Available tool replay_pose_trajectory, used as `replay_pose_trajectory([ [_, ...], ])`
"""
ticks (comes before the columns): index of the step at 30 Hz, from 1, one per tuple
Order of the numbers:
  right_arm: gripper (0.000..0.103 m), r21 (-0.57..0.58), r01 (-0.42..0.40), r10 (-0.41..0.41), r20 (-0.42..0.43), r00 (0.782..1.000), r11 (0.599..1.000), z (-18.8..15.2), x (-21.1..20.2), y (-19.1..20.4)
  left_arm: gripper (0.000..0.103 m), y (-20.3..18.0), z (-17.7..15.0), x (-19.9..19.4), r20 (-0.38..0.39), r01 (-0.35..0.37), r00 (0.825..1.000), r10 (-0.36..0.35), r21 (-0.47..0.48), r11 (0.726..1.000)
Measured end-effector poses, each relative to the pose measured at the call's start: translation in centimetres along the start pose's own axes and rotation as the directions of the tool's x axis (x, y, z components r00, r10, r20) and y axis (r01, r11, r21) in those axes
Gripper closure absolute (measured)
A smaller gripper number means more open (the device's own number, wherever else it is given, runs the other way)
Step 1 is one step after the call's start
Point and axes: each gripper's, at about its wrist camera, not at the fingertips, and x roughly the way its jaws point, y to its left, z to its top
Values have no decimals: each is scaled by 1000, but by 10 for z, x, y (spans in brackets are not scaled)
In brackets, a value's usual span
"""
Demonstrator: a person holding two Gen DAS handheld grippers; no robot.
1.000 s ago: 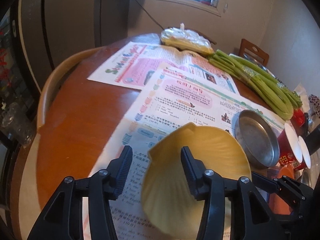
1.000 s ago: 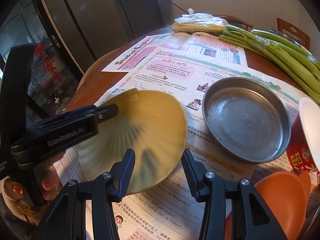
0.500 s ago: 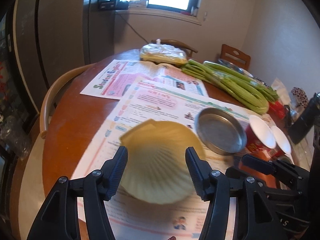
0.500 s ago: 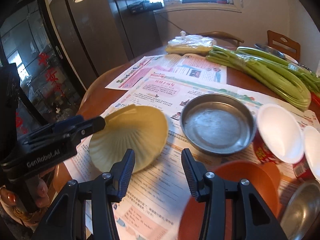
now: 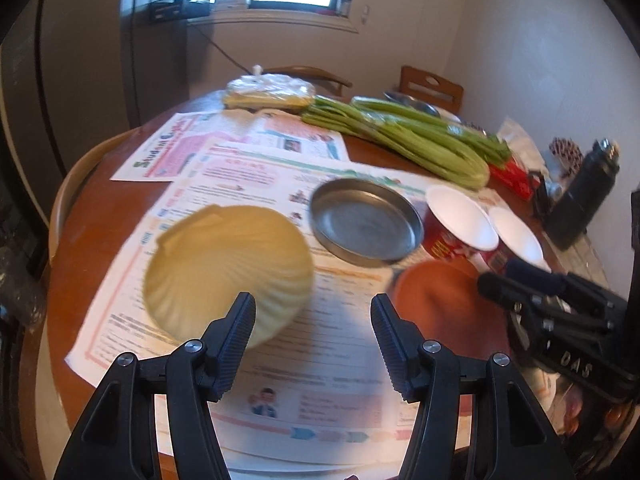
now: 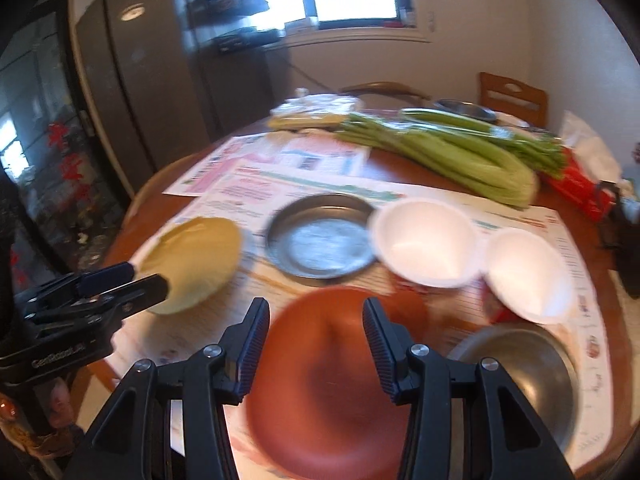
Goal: Organize plates and bowls
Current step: 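Reach the left gripper to the orange plate and grasp its rim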
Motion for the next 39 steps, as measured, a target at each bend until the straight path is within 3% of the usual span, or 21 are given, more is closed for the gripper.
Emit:
replay_pose_trajectory([
  [6,54,26,47,-47,-30,998,999,-7,3,-28,41,-29,-13,16,-55,26,998,-23,45,999],
  [15,54,-23,74,-76,-83,994,997,-7,25,-36,41,-51,-32,50,-153,54,987,-47,42,998],
  [30,54,-124,105,-126,-176,976,987,-3,67,-22,42,-56,-28,75,-167,18,986,-6,68,998],
  [39,54,-144,-10,-19,-197,980,990,-1,68,7,49,-39,-27,72,-157,29,987,-22,47,998],
])
